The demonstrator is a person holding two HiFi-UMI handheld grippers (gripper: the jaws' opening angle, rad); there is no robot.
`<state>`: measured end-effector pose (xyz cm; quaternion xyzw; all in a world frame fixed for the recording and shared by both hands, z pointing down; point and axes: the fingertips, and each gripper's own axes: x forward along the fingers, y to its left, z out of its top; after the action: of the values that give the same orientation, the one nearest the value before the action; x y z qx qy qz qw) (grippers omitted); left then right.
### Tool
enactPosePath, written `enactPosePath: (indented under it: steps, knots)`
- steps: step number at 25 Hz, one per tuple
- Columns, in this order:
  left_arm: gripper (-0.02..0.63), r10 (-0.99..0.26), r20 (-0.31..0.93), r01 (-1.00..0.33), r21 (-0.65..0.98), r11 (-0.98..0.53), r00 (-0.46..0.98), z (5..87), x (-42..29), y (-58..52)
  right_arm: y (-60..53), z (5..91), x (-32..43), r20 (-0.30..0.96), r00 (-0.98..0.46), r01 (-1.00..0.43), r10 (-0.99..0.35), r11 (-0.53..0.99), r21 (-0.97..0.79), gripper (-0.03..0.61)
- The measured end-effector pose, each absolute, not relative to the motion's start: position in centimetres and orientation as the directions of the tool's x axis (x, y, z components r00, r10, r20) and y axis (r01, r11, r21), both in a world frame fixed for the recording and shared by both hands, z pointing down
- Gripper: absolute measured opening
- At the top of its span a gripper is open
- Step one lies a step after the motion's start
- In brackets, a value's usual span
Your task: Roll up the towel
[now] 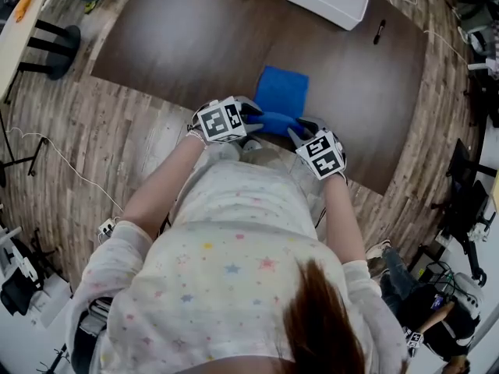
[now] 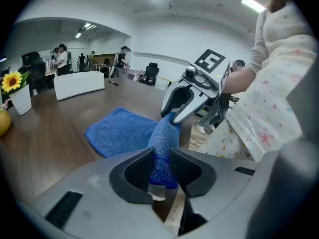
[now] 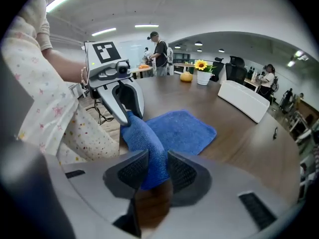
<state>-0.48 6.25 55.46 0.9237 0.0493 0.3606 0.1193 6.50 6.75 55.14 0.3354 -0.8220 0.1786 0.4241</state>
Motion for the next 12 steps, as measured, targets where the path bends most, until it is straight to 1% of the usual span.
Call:
enactPosePath:
  steps: [2, 6, 10, 12]
  knots:
    - [0.097, 0.146, 0.641, -0.033, 0.259, -0.965, 0.753, 55.4, -0.3, 5.2, 5.8, 54.9, 6.9, 0.807, -0.413, -0.723, -0.421, 0.691, -0.010, 0.123]
    - [0.101, 0.078, 0.606, -0.083, 0.233, -0.969, 0.792, 54.6, 0.1, 3.6, 4.6, 54.8, 7.8, 0.797, -0.407, -0.761, -0.447, 0.648, -0.024, 0.120]
    - [0.101, 0.029, 0.545, -0.059, 0.142, -0.988, 0.838, 52.1, 0.1, 3.9, 3.9, 55.0, 7.7, 0.799, -0.390, -0.772, -0.458, 0.636, -0.012, 0.111]
    - [0.101, 0.031, 0.510, -0.035, 0.118, -0.992, 0.860, 51.0, 0.3, 4.5, 3.5, 55.0, 7.8, 0.799, -0.384, -0.776, -0.462, 0.631, -0.008, 0.107]
